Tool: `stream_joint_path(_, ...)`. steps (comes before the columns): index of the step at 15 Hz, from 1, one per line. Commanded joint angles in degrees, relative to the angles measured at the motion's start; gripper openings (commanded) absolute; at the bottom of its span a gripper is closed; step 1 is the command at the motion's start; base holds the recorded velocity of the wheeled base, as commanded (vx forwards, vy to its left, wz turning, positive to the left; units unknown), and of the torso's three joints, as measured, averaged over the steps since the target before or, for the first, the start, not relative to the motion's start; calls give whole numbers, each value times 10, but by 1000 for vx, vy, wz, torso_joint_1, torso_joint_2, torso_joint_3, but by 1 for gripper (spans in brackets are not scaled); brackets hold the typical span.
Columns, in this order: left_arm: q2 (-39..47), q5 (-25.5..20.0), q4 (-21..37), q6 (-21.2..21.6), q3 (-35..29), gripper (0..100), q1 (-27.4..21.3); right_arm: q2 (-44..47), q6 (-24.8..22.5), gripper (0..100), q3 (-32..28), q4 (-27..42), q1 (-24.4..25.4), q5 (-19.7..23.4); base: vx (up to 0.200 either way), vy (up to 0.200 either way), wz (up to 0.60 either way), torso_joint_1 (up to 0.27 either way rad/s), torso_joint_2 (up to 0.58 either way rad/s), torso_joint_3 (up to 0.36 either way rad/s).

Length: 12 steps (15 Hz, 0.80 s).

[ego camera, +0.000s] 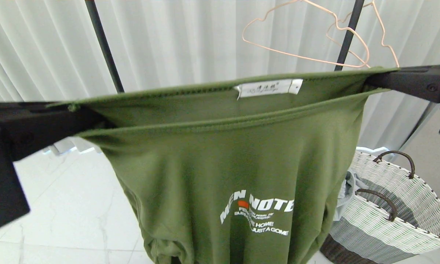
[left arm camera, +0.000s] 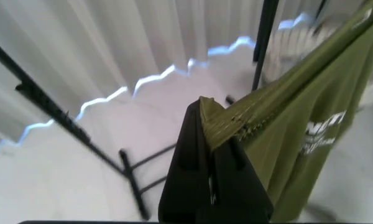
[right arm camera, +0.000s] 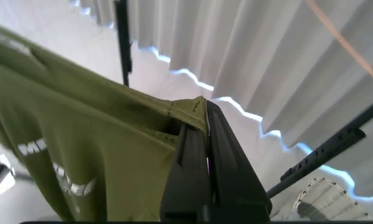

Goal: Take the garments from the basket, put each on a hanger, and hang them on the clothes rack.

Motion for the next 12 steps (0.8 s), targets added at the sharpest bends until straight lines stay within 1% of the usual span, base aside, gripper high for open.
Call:
stream_joint_path(1, 44, 1, -31, 0, -53, 0, 9, -14, 11, 0, -21, 30, -13, -1, 0, 0, 0, 0, 0, 0)
stream_joint_path(2, 56, 1, -40, -1, -58, 0, 22, -34, 11, 0, -16, 62, -12, 0, 0, 0, 0, 0, 0, 0)
stream_joint_path(3, 60, 1, -41, -4, -47, 0, 34, -52, 11, 0, -6, 93, -10, 1, 0, 0, 0, 0, 0, 0)
stream_joint_path(4, 63, 1, -44, -2, -37, 0, 36, -67, 10, 0, 8, 105, -3, 0, 0, 0, 0, 0, 0, 0)
stream_joint_path(6, 68, 1, -47, 0, -40, 0, 36, -77, 9, 0, 16, 107, 10, -1, 0, 0, 0, 0, 0, 0)
stream_joint_path(8, 67, 1, -47, 0, -38, 0, 35, -74, 6, 0, 16, 107, 13, -18, 0, 0, 0, 0, 0, 0)
stream_joint_path(11, 67, 2, -47, 7, -40, 0, 34, -75, 5, 0, 19, 111, 41, -25, 0, 0, 0, 0, 0, 0)
stream_joint_path(12, 65, 2, -47, 21, -40, 0, 34, -75, 5, 100, 20, 111, 42, -25, 0, 0, 0, 0, 0, 0)
